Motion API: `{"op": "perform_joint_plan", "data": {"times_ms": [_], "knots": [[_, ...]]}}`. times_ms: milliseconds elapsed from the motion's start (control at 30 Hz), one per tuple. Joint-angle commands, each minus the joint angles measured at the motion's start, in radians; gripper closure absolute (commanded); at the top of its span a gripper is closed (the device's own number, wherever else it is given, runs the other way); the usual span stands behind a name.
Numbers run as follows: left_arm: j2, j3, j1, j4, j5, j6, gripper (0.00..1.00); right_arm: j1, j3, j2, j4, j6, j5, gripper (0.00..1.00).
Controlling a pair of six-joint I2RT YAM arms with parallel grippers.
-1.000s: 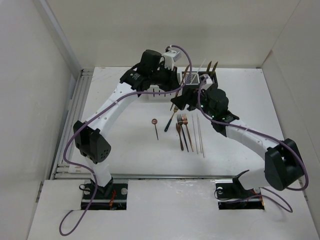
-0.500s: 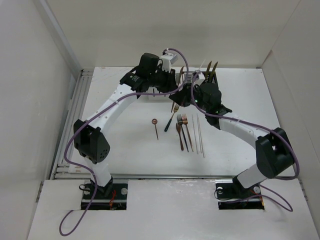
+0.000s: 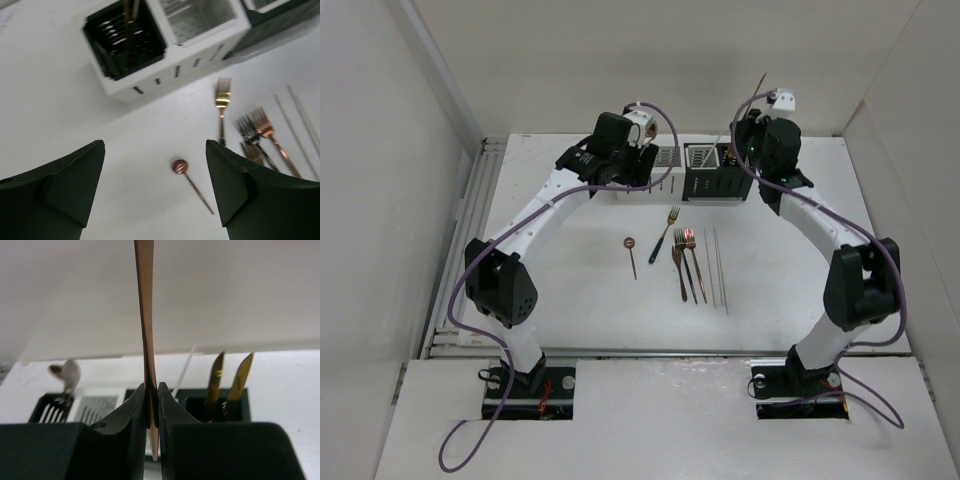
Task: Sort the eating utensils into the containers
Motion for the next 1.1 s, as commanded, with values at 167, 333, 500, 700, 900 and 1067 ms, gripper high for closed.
{"op": "perform_joint_plan", "data": {"times_ms": [167,333,500,700,900,1067], "knots": [[-0.106,-0.085,0.025,0.052,-0.175,0.007,0.06,-0.071,0.206,0.261,0.007,-0.068,0.049,1.00],[-0.096,-0.246,0.080,0.025,0.135,-0.019,0.00,-0.071,0.268,0.349,0.017,-0.103,0.082,1.00],[-0.135,-0.328,0.080,0.071,-0.006,-0.019,0.00,-0.071,0.268,0.392,0.045,-0.121,0.078,1.00],[-0.135,-0.328,0.080,0.062,0.002,0.031,0.00,-0.071,0.259,0.383,0.045,-0.121,0.036,0.77],[-0.144,-0.394,0.065,0.076,0.097,0.067,0.00,-0.071,0.190,0.311,0.045,-0.112,0.026,0.36],[-0.103,-0.487,-0.029,-0.002,0.086,0.042,0.00,-0.071,0.104,0.184,0.045,-0.112,0.039,0.30]]}}
